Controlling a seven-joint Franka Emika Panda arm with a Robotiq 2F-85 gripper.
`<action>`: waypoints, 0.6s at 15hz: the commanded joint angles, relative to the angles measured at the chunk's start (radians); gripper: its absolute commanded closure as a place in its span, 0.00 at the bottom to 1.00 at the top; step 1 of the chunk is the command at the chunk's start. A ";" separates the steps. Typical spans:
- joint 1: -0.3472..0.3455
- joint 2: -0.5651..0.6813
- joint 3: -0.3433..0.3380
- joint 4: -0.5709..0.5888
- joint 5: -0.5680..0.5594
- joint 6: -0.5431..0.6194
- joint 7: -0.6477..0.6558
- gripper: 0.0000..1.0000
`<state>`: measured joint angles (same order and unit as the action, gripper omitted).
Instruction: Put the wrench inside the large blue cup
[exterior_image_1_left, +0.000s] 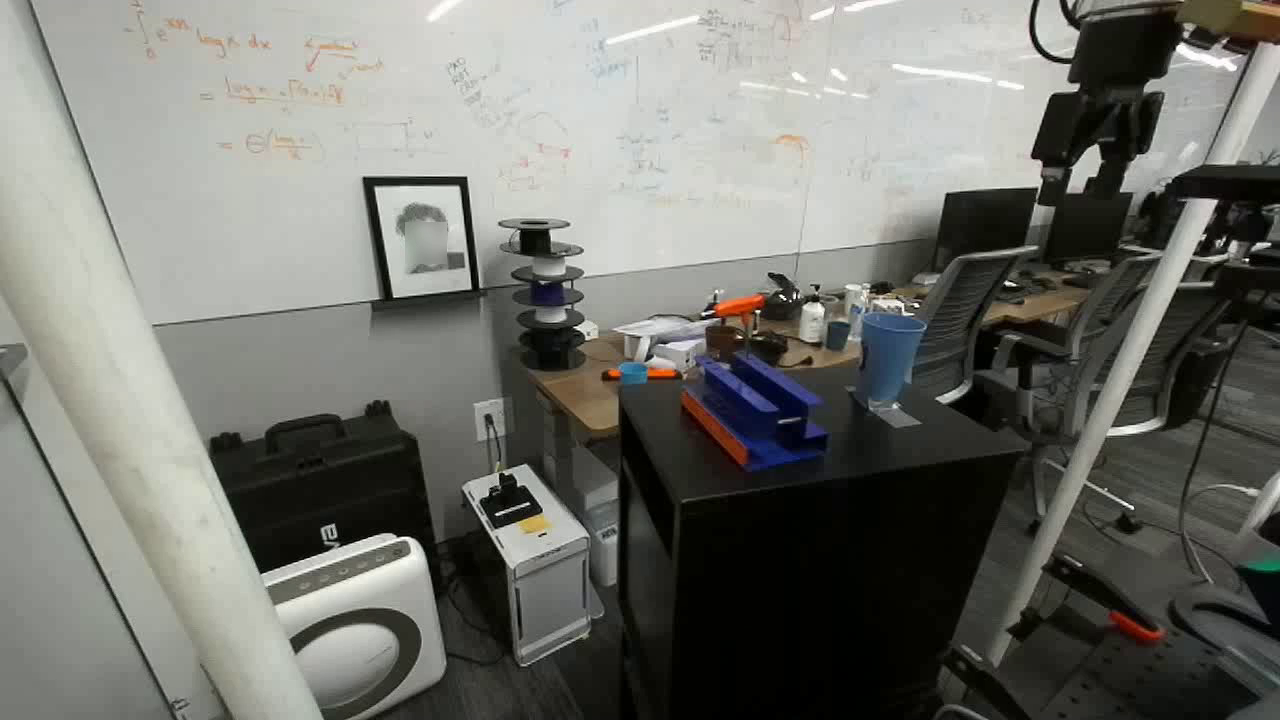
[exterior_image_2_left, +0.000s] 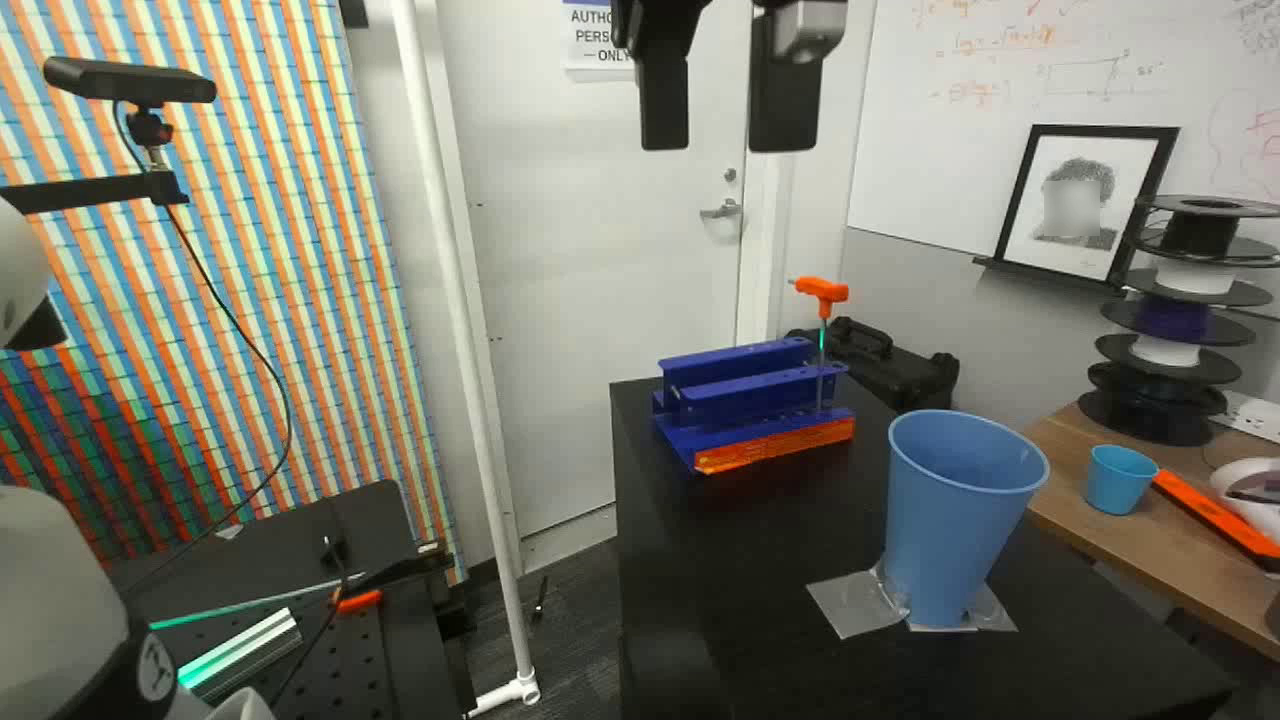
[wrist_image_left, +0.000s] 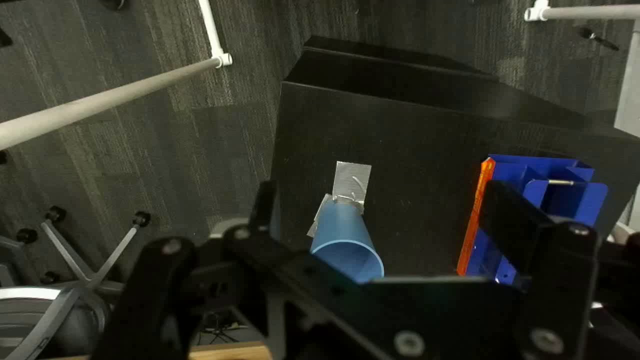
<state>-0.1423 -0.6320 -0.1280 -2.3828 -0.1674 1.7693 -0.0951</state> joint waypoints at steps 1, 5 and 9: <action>0.006 0.001 -0.004 0.006 -0.002 -0.002 0.003 0.00; 0.006 -0.005 -0.004 0.019 -0.002 -0.002 0.003 0.00; 0.013 -0.005 -0.002 0.038 -0.012 0.023 -0.015 0.00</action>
<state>-0.1424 -0.6370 -0.1280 -2.3680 -0.1674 1.7702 -0.0951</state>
